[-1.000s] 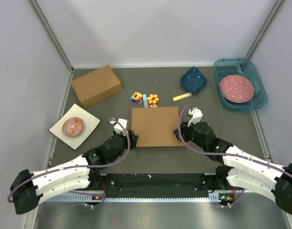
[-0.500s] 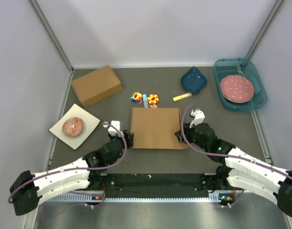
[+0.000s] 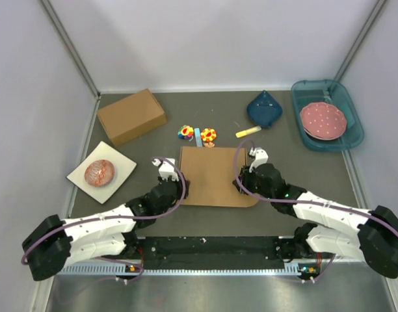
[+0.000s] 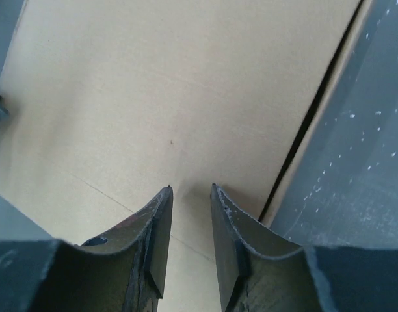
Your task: Fold the paper box
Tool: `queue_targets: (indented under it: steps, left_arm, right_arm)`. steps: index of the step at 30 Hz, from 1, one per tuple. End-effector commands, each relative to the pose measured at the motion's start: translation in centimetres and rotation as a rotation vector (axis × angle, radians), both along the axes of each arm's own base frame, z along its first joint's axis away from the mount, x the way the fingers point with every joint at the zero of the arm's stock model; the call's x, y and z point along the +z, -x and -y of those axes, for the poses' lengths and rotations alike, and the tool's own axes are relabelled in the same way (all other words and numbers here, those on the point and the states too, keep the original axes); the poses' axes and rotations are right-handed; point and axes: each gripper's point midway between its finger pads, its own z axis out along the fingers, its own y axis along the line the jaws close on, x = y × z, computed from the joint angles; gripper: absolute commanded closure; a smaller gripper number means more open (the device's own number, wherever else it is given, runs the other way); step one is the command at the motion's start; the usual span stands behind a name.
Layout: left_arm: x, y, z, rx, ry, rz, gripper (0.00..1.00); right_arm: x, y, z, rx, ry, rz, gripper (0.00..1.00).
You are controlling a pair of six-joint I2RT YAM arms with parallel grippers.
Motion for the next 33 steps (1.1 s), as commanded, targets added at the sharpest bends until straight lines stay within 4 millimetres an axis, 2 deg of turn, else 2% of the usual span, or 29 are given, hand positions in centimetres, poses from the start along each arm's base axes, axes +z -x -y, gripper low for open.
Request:
queue_targets:
  steps: [1, 3, 6, 7, 9, 10, 11, 13, 15, 16, 17, 20, 21, 25, 27, 28, 30, 33]
  left_arm:
    - [-6.7, 3.0, 0.6, -0.065, 0.027, -0.211, 0.62]
    - [-8.2, 3.5, 0.4, -0.064, 0.004, -0.252, 0.64]
    - [-9.6, 3.6, 0.0, -0.062, -0.095, -0.298, 0.65]
    - [-8.6, 2.9, 0.3, -0.057, -0.108, -0.276, 0.65]
    - [-6.9, 2.2, 0.4, -0.047, -0.102, -0.236, 0.64]
    - [-4.7, 1.7, 0.5, -0.038, -0.058, -0.179, 0.64]
    - [-3.6, 1.4, 0.5, -0.031, -0.032, -0.149, 0.63]
    - [-1.0, 1.1, 0.3, -0.019, 0.042, -0.075, 0.62]
    - [-0.3, 0.9, -0.3, 0.005, 0.066, -0.046, 0.61]
    - [0.1, 0.9, -0.8, 0.027, 0.068, -0.036, 0.59]
    - [0.3, 0.5, -1.8, 0.080, 0.061, -0.017, 0.56]
    - [1.2, -0.1, -3.6, 0.171, 0.073, 0.028, 0.39]
    - [1.3, -0.3, -3.8, 0.174, 0.074, 0.033, 0.29]
    - [0.7, -0.9, -3.9, 0.166, 0.063, 0.003, 0.13]
    - [0.1, -1.4, -3.9, 0.157, 0.072, -0.011, 0.10]
    - [-0.4, -1.6, -3.7, 0.154, 0.078, -0.026, 0.08]
    - [-0.7, -2.3, -3.8, 0.160, 0.105, -0.028, 0.07]
    - [-1.5, -2.7, -3.2, 0.137, 0.094, -0.047, 0.07]
  right_arm:
    - [-4.3, 2.5, 0.2, 0.013, -0.020, -0.134, 0.69]
    - [-4.9, 2.8, 0.5, 0.007, -0.006, -0.155, 0.69]
    - [-3.9, 2.5, 0.6, 0.003, 0.004, -0.137, 0.69]
    - [-2.0, 2.0, 0.1, 0.010, -0.027, -0.097, 0.68]
    - [0.1, 1.5, 0.0, 0.002, -0.053, -0.050, 0.64]
    - [1.6, 1.1, -0.1, 0.001, -0.071, -0.024, 0.64]
    - [3.0, 1.1, -0.2, 0.007, -0.098, 0.007, 0.63]
    - [4.2, 1.0, -0.2, 0.009, -0.107, 0.024, 0.63]
    - [3.9, 1.2, 0.3, -0.009, -0.089, 0.009, 0.63]
    - [3.2, 1.2, 0.9, -0.039, -0.074, -0.003, 0.60]
    - [3.5, 0.7, 1.8, -0.103, -0.080, 0.017, 0.58]
    - [3.0, -0.1, 4.1, -0.252, -0.094, 0.034, 0.48]
    - [3.3, -0.3, 4.8, -0.292, -0.108, 0.040, 0.46]
    - [2.3, -1.4, 6.5, -0.368, -0.064, 0.011, 0.38]
    - [2.2, -2.0, 6.2, -0.362, -0.070, 0.013, 0.34]
    - [1.5, -2.5, 6.3, -0.364, -0.060, -0.002, 0.33]
    - [1.4, -3.2, 5.6, -0.344, -0.069, 0.004, 0.32]
    - [0.1, -4.1, 4.9, -0.324, -0.030, -0.026, 0.31]
